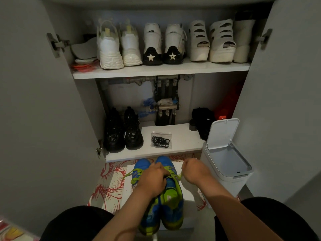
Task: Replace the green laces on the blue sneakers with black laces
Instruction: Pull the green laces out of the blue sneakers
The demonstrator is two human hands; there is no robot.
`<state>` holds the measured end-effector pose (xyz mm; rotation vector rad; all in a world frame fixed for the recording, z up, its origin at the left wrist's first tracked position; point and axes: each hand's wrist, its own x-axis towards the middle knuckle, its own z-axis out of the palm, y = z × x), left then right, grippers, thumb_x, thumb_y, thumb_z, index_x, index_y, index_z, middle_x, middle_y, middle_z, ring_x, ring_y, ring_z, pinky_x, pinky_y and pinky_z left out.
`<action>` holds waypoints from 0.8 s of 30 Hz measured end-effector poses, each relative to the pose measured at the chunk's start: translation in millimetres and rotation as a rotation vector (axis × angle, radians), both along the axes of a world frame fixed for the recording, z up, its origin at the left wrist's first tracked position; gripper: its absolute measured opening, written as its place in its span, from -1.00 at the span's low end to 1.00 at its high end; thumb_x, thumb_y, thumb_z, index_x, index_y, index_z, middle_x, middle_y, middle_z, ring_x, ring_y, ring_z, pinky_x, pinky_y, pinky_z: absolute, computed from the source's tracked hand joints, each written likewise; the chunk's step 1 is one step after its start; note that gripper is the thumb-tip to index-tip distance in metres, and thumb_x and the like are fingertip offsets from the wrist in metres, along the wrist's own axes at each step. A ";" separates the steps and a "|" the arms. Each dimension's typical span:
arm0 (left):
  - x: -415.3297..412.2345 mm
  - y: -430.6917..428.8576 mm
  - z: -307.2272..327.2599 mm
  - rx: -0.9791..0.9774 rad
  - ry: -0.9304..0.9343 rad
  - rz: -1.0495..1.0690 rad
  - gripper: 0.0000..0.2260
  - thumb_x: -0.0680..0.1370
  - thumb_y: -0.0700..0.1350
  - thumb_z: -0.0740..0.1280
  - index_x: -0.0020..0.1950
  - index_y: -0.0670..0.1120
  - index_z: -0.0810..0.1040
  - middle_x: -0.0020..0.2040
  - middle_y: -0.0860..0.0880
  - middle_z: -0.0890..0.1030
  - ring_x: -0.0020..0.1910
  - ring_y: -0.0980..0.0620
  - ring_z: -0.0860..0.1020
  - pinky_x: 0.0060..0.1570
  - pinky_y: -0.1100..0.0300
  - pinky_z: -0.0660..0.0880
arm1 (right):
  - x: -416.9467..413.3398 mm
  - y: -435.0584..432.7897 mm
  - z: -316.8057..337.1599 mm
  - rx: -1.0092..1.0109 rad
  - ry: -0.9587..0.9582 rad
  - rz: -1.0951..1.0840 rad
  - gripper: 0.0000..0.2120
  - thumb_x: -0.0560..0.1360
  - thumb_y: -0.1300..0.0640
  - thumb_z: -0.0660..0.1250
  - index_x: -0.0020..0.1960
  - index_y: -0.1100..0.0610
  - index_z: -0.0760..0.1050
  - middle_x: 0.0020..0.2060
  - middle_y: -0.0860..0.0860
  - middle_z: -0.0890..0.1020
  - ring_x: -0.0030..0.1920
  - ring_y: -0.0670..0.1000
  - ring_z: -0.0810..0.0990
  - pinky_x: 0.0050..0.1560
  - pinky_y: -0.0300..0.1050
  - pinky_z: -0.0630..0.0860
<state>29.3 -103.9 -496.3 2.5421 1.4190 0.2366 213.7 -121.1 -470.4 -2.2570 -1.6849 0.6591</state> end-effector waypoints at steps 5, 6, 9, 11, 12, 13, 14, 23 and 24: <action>6.5 2.0 1.8 0.059 0.044 0.045 -0.82 0.57 -0.03 0.28 0.05 0.03 0.68 0.08 -0.02 0.54 0.15 -0.02 0.45 -0.03 0.02 0.54 | 0.6 -4.8 -4.5 0.016 -0.042 0.175 -0.64 0.56 0.12 0.32 0.35 -0.01 0.53 0.32 0.06 0.54 0.26 0.11 0.55 0.27 -0.07 0.49; 7.8 1.8 2.2 0.069 0.045 0.048 -0.82 0.57 -0.04 0.27 -0.01 0.00 0.68 0.04 -0.03 0.54 0.12 -0.02 0.46 -0.06 0.02 0.54 | -0.9 -4.3 -3.5 0.055 -0.032 0.204 -0.65 0.56 0.10 0.31 0.34 -0.03 0.53 0.32 0.04 0.53 0.27 0.10 0.55 0.26 -0.07 0.49; 11.0 0.9 -0.5 0.145 0.093 0.026 -0.82 0.59 -0.06 0.22 -0.05 -0.03 0.62 0.01 -0.03 0.55 0.07 -0.03 0.47 -0.09 0.06 0.46 | -10.2 -8.1 -3.4 0.082 0.051 0.268 -0.72 0.55 0.02 0.33 0.25 -0.06 0.61 0.23 -0.03 0.63 0.21 0.02 0.59 0.21 -0.09 0.52; 11.3 -0.1 -4.2 0.155 0.055 0.038 -0.86 0.60 -0.06 0.21 -0.03 -0.03 0.56 0.04 -0.02 0.52 0.11 -0.02 0.44 -0.10 0.10 0.40 | -16.2 -11.7 -5.8 0.065 0.040 0.321 -0.72 0.51 0.00 0.39 0.22 -0.07 0.62 0.16 -0.04 0.67 0.14 0.02 0.62 0.14 -0.08 0.55; 11.3 -0.6 -5.0 0.145 0.024 0.054 -0.88 0.59 -0.06 0.22 -0.02 -0.03 0.53 0.05 -0.01 0.50 0.12 -0.01 0.43 -0.09 0.11 0.38 | -17.9 -12.0 -7.0 0.070 0.020 0.338 -0.71 0.49 0.03 0.41 0.21 -0.07 0.62 0.15 -0.03 0.67 0.12 0.03 0.62 0.12 -0.07 0.56; 10.7 -0.5 -5.3 0.137 0.015 0.071 -0.93 0.58 -0.08 0.23 -0.02 -0.01 0.50 0.06 -0.01 0.50 0.13 -0.01 0.42 -0.07 0.12 0.37 | -18.7 -11.9 -7.7 0.075 0.011 0.341 -0.70 0.48 0.07 0.42 0.22 -0.07 0.62 0.16 -0.03 0.66 0.13 0.04 0.61 0.13 -0.07 0.55; 9.7 -0.5 -4.3 0.131 0.024 0.089 -0.95 0.55 -0.11 0.26 -0.01 0.00 0.47 0.07 0.00 0.49 0.14 0.00 0.42 -0.06 0.13 0.34 | -19.4 -11.2 -8.4 0.077 0.012 0.335 -0.67 0.48 0.12 0.41 0.23 -0.07 0.61 0.19 -0.03 0.65 0.16 0.04 0.61 0.16 -0.07 0.55; -8.3 8.0 12.3 -0.084 -0.240 0.286 -0.86 0.61 -0.15 0.13 -0.08 -0.01 0.45 -0.08 0.02 0.50 0.04 -0.05 0.47 -0.13 0.10 0.35 | -26.1 -9.3 -16.2 0.114 -0.073 0.246 -0.71 0.50 0.08 0.36 0.20 -0.11 0.61 0.20 -0.04 0.57 0.17 0.05 0.59 0.14 -0.12 0.52; -8.3 6.6 12.6 -0.095 -0.241 0.277 -0.86 0.61 -0.14 0.14 -0.07 0.00 0.46 -0.08 0.02 0.51 0.04 -0.05 0.48 -0.12 0.08 0.38 | -27.9 -9.1 -17.0 0.141 -0.094 0.243 -0.79 0.52 0.04 0.35 0.13 -0.09 0.63 0.16 -0.03 0.55 0.11 0.06 0.60 0.08 -0.13 0.52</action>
